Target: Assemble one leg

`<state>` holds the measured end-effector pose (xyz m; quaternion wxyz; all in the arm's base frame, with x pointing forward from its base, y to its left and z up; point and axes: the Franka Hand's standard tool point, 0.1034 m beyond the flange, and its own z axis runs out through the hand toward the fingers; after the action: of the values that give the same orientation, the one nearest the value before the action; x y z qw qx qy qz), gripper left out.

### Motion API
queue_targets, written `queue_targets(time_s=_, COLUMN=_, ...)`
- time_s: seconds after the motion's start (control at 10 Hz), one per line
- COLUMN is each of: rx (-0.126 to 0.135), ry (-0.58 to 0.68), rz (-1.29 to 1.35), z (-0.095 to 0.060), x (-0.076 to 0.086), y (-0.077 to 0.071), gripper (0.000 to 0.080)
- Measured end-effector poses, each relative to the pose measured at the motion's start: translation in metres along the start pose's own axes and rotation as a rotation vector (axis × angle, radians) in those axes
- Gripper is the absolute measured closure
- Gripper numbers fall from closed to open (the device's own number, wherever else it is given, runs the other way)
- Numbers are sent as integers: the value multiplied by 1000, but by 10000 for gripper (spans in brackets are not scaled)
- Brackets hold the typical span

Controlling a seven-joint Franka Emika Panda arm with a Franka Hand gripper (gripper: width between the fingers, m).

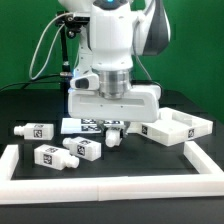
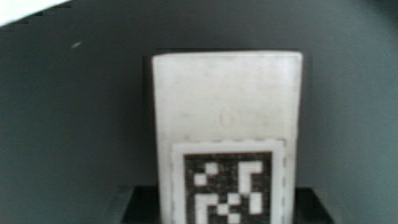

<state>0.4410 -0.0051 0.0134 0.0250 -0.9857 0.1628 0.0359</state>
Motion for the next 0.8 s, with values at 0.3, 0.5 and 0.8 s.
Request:
queue_targets(time_s=0.3, rx=-14, ry=-12, rz=-92, z=-11, x=-17, y=44, gripper=515)
queue_targets(time_s=0.5, rx=-24, ry=2, rz=-122, z=-7, x=-17, y=78, gripper=515)
queue_targets(time_s=0.8, rx=-28, ry=-4, rz=-117, z=0, x=-17, y=89, gripper=515)
